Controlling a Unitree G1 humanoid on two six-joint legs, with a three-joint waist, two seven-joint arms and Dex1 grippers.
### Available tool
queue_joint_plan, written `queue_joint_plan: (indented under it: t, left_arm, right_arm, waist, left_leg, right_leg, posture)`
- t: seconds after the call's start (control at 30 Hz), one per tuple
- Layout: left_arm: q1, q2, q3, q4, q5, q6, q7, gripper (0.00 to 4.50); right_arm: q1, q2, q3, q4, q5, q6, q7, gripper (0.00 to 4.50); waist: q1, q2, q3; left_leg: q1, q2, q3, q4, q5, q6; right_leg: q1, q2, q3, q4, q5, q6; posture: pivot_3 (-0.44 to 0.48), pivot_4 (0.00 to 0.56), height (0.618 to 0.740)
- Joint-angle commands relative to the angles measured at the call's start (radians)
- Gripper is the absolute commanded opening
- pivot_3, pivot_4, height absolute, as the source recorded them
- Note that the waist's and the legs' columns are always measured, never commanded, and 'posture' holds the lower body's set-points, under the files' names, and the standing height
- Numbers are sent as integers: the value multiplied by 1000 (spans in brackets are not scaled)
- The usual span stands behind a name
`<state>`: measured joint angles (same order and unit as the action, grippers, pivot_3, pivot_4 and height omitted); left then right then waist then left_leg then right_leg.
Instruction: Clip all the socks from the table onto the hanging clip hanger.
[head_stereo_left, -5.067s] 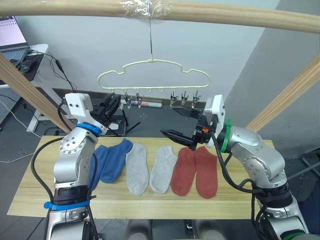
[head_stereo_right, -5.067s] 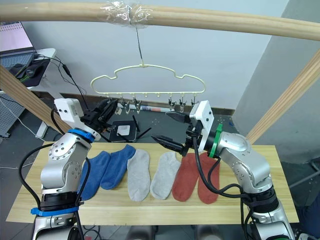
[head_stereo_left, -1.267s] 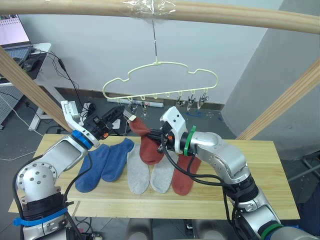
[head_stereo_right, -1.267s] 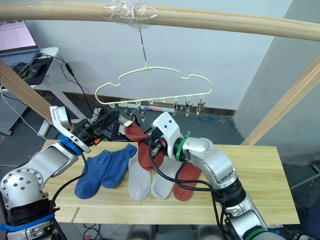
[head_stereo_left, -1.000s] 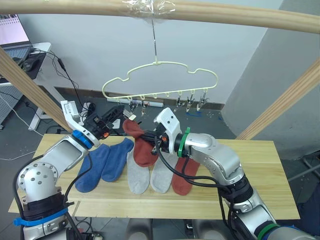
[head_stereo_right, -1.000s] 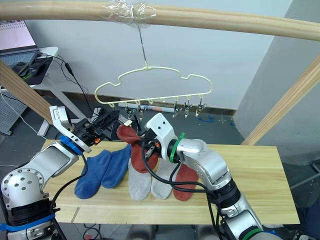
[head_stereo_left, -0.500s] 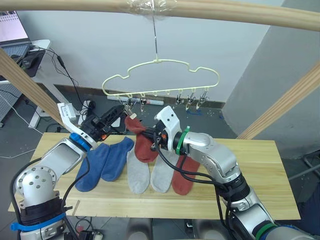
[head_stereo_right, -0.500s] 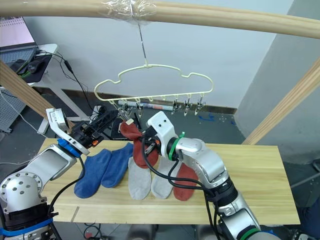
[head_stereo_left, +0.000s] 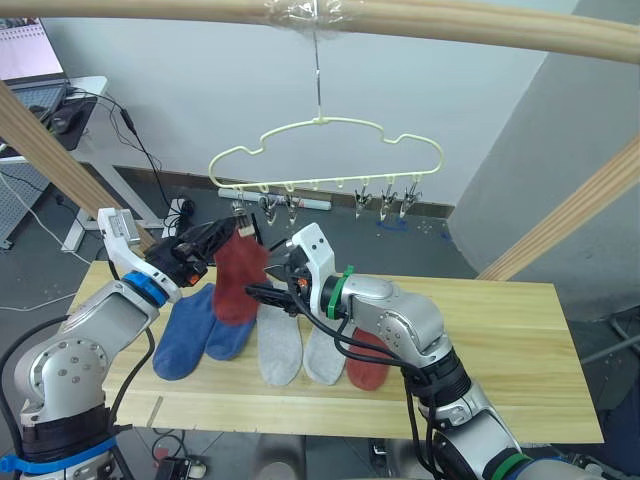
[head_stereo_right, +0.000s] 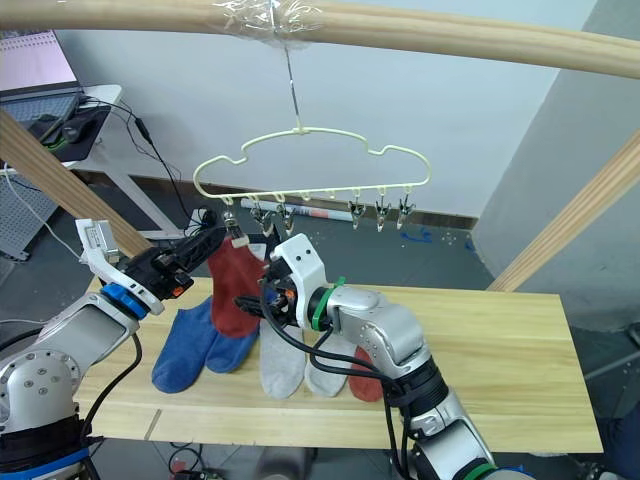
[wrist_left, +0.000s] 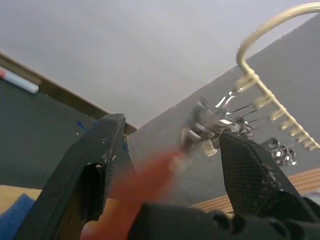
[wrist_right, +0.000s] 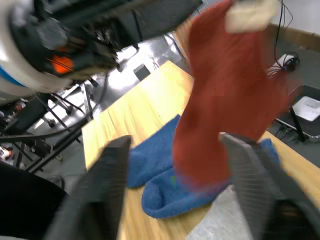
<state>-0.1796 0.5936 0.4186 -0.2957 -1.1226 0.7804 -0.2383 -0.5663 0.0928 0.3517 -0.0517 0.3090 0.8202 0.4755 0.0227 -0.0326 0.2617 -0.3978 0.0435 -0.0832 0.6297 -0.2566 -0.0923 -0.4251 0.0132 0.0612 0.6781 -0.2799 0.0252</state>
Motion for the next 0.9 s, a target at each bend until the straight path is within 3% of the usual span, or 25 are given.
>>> queue_joint_plan:
  t: [0.03,0.23,0.33,0.53,0.9]
  left_arm:
    - [33,43,-71,-115,144,-71,-80,3381]
    - [21,4,-182,-185,329,-186,-93,3381]
    - [4,-37,-239,-173,458,-287,-86,2768]
    - [-4,-128,-321,-176,654,-402,-27,928]
    - [-42,-236,-318,-134,775,-436,40,928]
  right_arm:
    - [27,-65,23,-28,-57,-68,1,4425]
    - [131,-243,-29,-129,-87,-157,37,4472]
    - [187,-343,-78,-216,-76,-216,82,4500]
    - [242,-424,-161,-354,-2,-224,138,4500]
    - [151,-401,-213,-434,126,-150,137,4500]
  waist:
    - [1,0,0]
    - [3,0,0]
    - [2,1,0]
    - [-3,1,0]
    - [-5,0,0]
  left_leg:
    - [0,0,0,0,0,0]
    - [-1,0,1,0,1,-2]
    - [-1,0,1,0,1,-2]
    - [0,1,1,0,0,-1]
    - [0,0,1,3,0,0]
  right_leg:
    - [0,0,0,0,0,0]
    - [0,0,1,-1,0,0]
    - [0,0,1,-1,0,0]
    - [0,1,1,0,0,1]
    - [1,1,2,1,0,0]
  posture:
    - [171,256,740]
    - [158,250,740]
    - [145,247,740]
    - [113,244,740]
    - [96,250,740]
